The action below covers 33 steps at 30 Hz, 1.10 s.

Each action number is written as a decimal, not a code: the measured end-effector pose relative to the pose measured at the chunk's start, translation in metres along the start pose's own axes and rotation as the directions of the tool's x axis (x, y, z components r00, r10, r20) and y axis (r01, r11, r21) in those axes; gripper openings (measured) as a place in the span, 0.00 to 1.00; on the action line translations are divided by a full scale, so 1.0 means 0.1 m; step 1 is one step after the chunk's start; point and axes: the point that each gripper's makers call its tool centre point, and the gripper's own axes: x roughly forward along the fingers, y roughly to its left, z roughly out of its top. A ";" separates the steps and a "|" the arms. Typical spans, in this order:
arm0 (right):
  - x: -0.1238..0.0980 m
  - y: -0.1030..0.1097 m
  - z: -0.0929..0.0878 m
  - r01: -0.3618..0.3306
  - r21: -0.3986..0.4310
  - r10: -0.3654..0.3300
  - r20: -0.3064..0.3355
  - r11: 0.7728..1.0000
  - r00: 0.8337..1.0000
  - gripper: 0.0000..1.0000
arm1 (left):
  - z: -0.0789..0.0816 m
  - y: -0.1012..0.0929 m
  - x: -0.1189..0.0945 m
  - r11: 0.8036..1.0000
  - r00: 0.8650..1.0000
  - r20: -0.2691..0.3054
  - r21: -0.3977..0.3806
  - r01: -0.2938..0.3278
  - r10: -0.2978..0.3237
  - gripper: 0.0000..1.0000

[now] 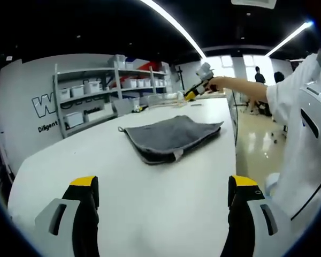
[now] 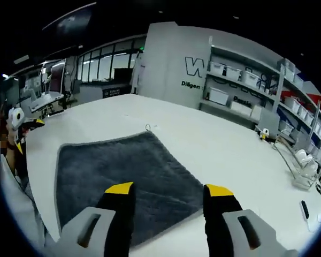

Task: Open the folded towel by lifting each exposed corner and separating the folded layers until the towel lies flat within the target outline without major curled edges

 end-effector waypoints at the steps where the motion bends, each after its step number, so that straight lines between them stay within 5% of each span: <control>1: -0.02 0.05 0.01 -0.007 -0.005 0.007 0.005 1.000 1.000 0.51 | 0.00 0.00 0.00 1.000 1.000 0.000 0.000 0.000 0.000 0.99; 13: -0.39 0.57 0.07 -0.070 -0.068 0.073 0.045 0.995 0.996 0.58 | 0.01 -0.02 -0.01 1.000 1.000 0.002 0.001 0.005 -0.005 0.99; 33: -0.92 1.07 -0.09 -0.106 -0.114 0.115 0.078 0.988 0.990 0.76 | 0.02 -0.08 0.06 1.000 1.000 -0.003 0.002 0.027 -0.027 0.99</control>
